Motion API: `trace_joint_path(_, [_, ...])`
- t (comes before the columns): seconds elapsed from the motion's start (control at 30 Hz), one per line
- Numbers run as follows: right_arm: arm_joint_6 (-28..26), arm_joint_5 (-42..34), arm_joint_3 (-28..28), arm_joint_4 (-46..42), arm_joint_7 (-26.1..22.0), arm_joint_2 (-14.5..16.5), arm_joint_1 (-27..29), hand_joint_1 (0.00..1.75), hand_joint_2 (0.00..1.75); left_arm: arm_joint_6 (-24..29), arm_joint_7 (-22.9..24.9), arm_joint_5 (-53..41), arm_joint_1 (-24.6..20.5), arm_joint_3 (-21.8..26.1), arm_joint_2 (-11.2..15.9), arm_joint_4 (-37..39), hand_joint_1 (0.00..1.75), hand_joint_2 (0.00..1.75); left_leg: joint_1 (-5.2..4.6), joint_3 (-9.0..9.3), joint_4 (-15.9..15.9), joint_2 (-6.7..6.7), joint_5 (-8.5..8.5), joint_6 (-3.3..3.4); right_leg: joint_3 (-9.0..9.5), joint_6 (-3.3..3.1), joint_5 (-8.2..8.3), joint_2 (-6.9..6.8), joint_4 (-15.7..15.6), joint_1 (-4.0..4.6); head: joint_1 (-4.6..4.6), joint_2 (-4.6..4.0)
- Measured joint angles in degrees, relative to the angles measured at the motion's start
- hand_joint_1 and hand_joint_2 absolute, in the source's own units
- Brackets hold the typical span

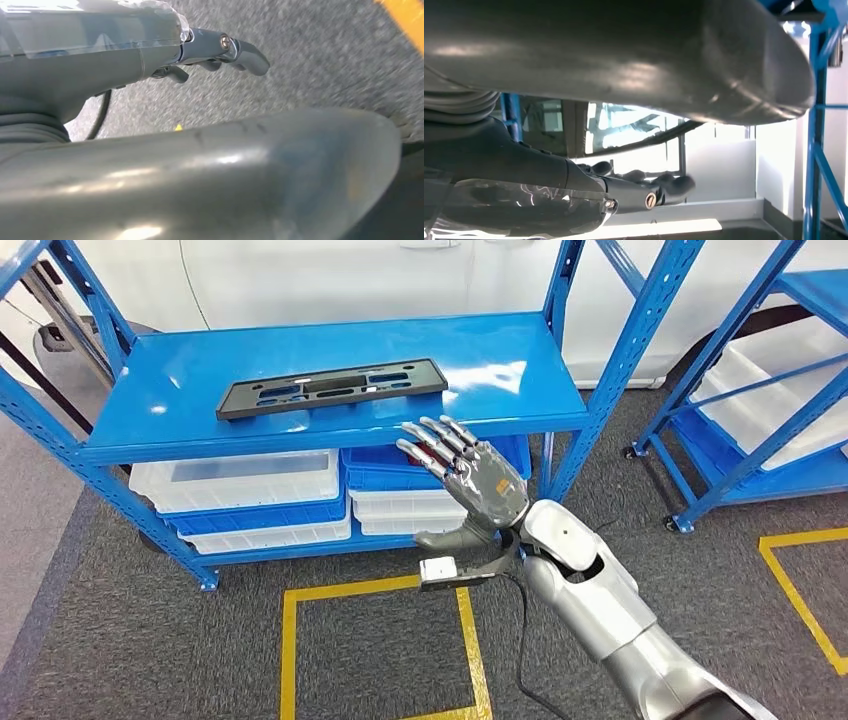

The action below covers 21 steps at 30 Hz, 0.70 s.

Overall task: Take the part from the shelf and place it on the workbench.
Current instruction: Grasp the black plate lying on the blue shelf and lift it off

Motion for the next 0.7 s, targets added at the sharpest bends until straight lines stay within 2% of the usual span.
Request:
trace_joint_path(0.03, [0.02, 0.15, 0.01, -0.07, -0.01, -0.04, 0.23, 0.0, 0.0, -0.01, -0.01, -0.04, -0.01, 0.0, -0.01, 0.03, 0.0, 0.0, -0.04, 0.86, -0.19, -0.02, -0.58, 0.22, -2.77, 0.11, -0.66, 0.01, 3.46, 0.02, 0.01, 0.0])
trace_joint_path(0.1, [0.13, 0.52, 0.03, -0.15, -0.04, -0.18, 1.0, 0.0, 0.0, 0.0, -0.01, -0.11, 0.05, 0.0, -0.02, 0.09, 0.0, 0.0, -0.09, 2.64, -0.35, -0.23, -1.98, 0.4, -7.96, 0.29, -3.67, 0.01, 8.03, 0.04, 0.01, -0.01])
trace_joint_path(0.13, [0.19, 0.69, 0.02, -0.18, -0.06, -0.26, 1.36, 0.0, 0.0, 0.01, -0.01, -0.16, 0.14, 0.0, -0.03, 0.12, 0.0, 0.0, -0.1, 3.67, -0.37, -0.36, -2.81, 0.39, -9.58, 0.3, -4.88, 0.01, 8.19, 0.05, 0.01, -0.01])
trace_joint_path(0.17, [0.25, 0.82, 0.02, -0.21, -0.07, -0.35, 1.59, 0.0, 0.0, 0.02, -0.01, -0.2, 0.22, 0.0, -0.03, 0.14, 0.0, 0.0, -0.11, 4.85, -0.37, -0.47, -3.71, 0.3, -10.41, 0.19, -4.93, 0.0, 6.75, 0.07, 0.01, -0.01])
trace_joint_path(0.2, [0.28, 0.91, 0.0, -0.24, -0.07, -0.43, 1.72, 0.0, 0.0, 0.03, -0.01, -0.24, 0.29, 0.0, -0.05, 0.15, 0.0, 0.0, -0.14, 6.09, -0.37, -0.54, -4.65, 0.19, -10.59, -0.02, -3.45, 0.0, 4.08, 0.12, 0.02, -0.01])
trace_joint_path(0.23, [0.33, 0.98, -0.01, -0.26, -0.07, -0.52, 1.82, 0.0, 0.0, 0.04, 0.0, -0.25, 0.38, 0.0, -0.14, 0.23, 0.0, 0.0, -0.17, 7.14, -0.4, -0.56, -5.63, 0.05, -10.4, -0.4, 0.15, -0.04, 0.48, 0.25, 0.02, -0.01])
trace_joint_path(0.27, [0.37, 0.99, -0.03, -0.26, -0.07, -0.62, 1.94, 0.0, 0.0, 0.07, 0.01, -0.26, 0.38, 0.0, -0.24, 0.33, 0.0, 0.0, -0.28, 8.09, -0.31, -0.62, -6.67, -0.13, -10.13, -0.75, 4.64, -0.04, -3.19, 0.45, 0.03, -0.01])
trace_joint_path(0.3, [0.43, 1.05, -0.04, -0.29, -0.07, -0.71, 2.11, 0.0, 0.0, 0.1, 0.02, -0.28, 0.32, 0.0, -0.36, 0.43, 0.0, 0.0, -0.4, 8.87, -0.38, -0.65, -7.67, -0.36, -9.86, -1.06, 8.28, -0.02, -5.67, 0.66, 0.02, -0.01])
trace_joint_path(0.33, [0.47, 1.1, -0.07, -0.43, -0.08, -0.77, 2.27, 0.0, 0.0, 0.14, 0.03, -0.31, 0.24, 0.0, -0.44, 0.51, 0.0, 0.0, -0.5, 9.67, -0.45, -0.69, -8.37, -0.62, -9.62, -1.4, 10.79, 0.03, -7.19, 0.78, 0.02, -0.01])
trace_joint_path(0.37, [0.49, 1.14, -0.11, -0.65, -0.1, -0.81, 2.29, 0.0, 0.0, 0.2, 0.03, -0.34, 0.05, 0.0, -0.46, 0.54, 0.0, 0.0, -0.59, 10.23, -0.24, -0.72, -8.57, -0.9, -9.35, -1.63, 11.33, 0.11, -7.63, 0.84, 0.03, -0.01])
trace_joint_path(0.4, [0.51, 1.19, -0.15, -0.91, -0.1, -0.82, 2.22, 0.0, 0.0, 0.26, 0.04, -0.38, -0.12, 0.0, -0.45, 0.54, 0.0, 0.0, -0.61, 10.18, 0.58, -0.7, -8.19, -1.2, -8.84, -1.95, 10.83, 0.18, -7.55, 0.74, 0.02, -0.01])
trace_joint_path(0.43, [0.5, 1.2, -0.18, -1.16, -0.09, -0.84, 2.08, 0.0, 0.0, 0.34, 0.1, -0.42, -0.26, 0.0, -0.43, 0.54, 0.0, 0.0, -0.56, 9.27, 2.8, -0.66, -7.13, -1.51, -8.18, -2.33, 10.43, 0.22, -7.79, 0.59, 0.02, -0.01])
trace_joint_path(0.47, [0.51, 1.25, -0.19, -1.31, -0.08, -0.85, 1.94, 0.0, 0.0, 0.42, 0.18, -0.46, -0.39, 0.0, -0.41, 0.54, 0.0, 0.0, -0.5, 7.35, 6.04, -0.58, -6.18, -1.82, -7.44, -2.64, 9.98, 0.24, -8.08, 0.49, 0.02, -0.01])
trace_joint_path(0.5, [0.54, 1.34, -0.17, -1.38, -0.06, -0.84, 1.92, 0.0, 0.0, 0.5, 0.27, -0.5, -0.49, 0.0, -0.39, 0.54, 0.0, 0.0, -0.38, 4.91, 9.8, -0.5, -6.06, -2.18, -6.65, -2.87, 9.47, 0.25, -8.39, 0.35, 0.02, -0.01])
trace_joint_path(0.53, [0.57, 1.44, -0.13, -1.4, -0.07, -0.83, 1.95, 0.0, 0.0, 0.55, 0.35, -0.55, -0.54, 0.0, -0.4, 0.54, 0.0, 0.0, -0.22, 2.35, 13.26, -0.41, -7.08, -2.52, -5.91, -2.99, 8.86, 0.25, -8.58, 0.29, 0.02, -0.01])
trace_joint_path(0.57, [0.63, 1.54, -0.08, -1.4, -0.08, -0.82, 1.98, 0.0, 0.0, 0.57, 0.41, -0.6, -0.55, 0.0, -0.39, 0.54, 0.0, 0.0, -0.06, 0.07, 15.62, -0.33, -9.31, -2.8, -5.21, -3.01, 8.22, 0.26, -8.67, 0.24, 0.02, -0.01])
trace_joint_path(0.6, [0.69, 1.61, -0.04, -1.39, -0.08, -0.82, 2.02, 0.0, 0.0, 0.58, 0.45, -0.63, -0.51, 0.0, -0.38, 0.54, 0.0, 0.0, 0.12, -1.73, 16.76, -0.25, -11.79, -3.02, -4.47, -2.98, 7.56, 0.31, -8.69, 0.2, 0.02, -0.01])
trace_joint_path(0.63, [0.74, 1.64, -0.02, -1.38, -0.09, -0.82, 2.04, 0.0, 0.0, 0.58, 0.48, -0.66, -0.45, 0.0, -0.36, 0.54, 0.0, 0.0, 0.28, -2.9, 16.54, -0.18, -13.37, -3.17, -3.67, -2.93, 6.9, 0.37, -8.68, 0.17, 0.02, -0.01])
trace_joint_path(0.67, [0.8, 1.66, -0.02, -1.37, -0.09, -0.82, 2.04, 0.0, 0.0, 0.58, 0.51, -0.7, -0.39, 0.0, -0.33, 0.54, 0.0, 0.0, 0.4, -3.44, 14.91, -0.12, -13.23, -3.22, -2.81, -2.83, 6.23, 0.42, -8.68, 0.14, 0.02, -0.01])
trace_joint_path(0.7, [0.85, 1.66, -0.01, -1.37, -0.09, -0.82, 2.04, 0.0, 0.0, 0.58, 0.5, -0.73, -0.34, 0.0, -0.31, 0.54, 0.0, 0.0, 0.49, -3.39, 12.04, -0.08, -11.13, -3.21, -1.95, -2.7, 5.6, 0.46, -8.67, 0.1, 0.02, -0.01])
